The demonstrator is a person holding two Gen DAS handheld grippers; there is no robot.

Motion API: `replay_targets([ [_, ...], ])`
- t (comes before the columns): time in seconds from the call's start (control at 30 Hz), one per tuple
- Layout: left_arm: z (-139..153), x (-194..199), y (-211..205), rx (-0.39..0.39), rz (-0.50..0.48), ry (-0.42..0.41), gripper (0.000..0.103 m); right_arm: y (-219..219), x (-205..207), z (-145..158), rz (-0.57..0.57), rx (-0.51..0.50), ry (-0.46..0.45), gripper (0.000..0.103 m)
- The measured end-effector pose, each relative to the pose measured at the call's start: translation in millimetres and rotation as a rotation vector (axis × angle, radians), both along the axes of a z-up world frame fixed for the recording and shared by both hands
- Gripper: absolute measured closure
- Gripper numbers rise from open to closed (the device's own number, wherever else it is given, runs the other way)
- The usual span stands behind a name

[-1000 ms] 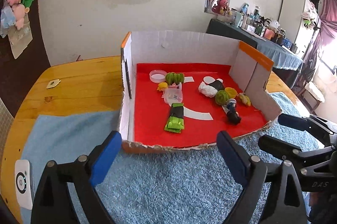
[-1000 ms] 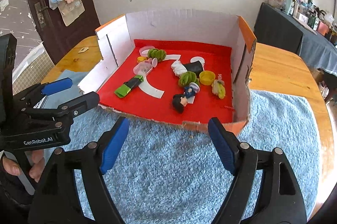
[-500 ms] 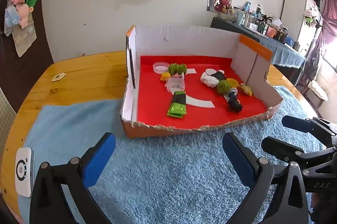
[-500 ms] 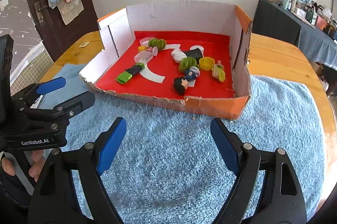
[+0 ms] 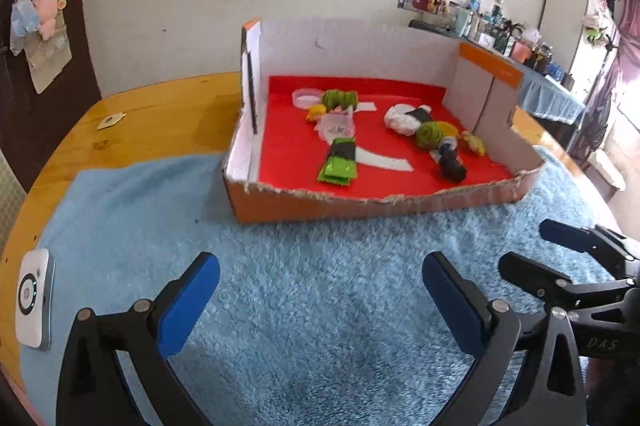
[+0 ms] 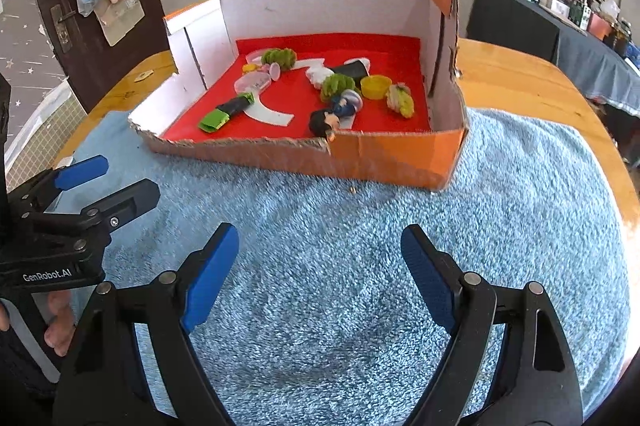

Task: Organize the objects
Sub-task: 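Withdraw both open tools up out of the box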

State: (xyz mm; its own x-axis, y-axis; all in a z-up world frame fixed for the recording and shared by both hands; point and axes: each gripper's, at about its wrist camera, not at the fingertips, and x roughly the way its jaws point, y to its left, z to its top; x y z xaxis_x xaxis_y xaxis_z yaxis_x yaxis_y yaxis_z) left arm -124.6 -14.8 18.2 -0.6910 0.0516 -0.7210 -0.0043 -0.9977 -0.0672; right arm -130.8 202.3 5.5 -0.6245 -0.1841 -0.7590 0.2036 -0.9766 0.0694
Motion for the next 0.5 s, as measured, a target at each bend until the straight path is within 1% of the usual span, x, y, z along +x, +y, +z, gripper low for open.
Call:
replay_targets([
  [0.07,-4,1,1,-0.017,0.011,-0.004,0.0,1,1,-4,-0.01,0.004,-0.001,0.02],
  [0.2,-10,3,-2,0.011,0.016,-0.013,0.0,3,0,-13,-0.019,0.011,-0.015,0.019],
  [0.37,-11,3,-2,0.002,0.03,-0.012,0.0,3,-1,-17,-0.021,0.009,-0.024,0.019],
  [0.5,-15,-1,-5,0.025,0.019,-0.045,0.0,3,-1,-18,-0.022,0.009,-0.023,0.019],
])
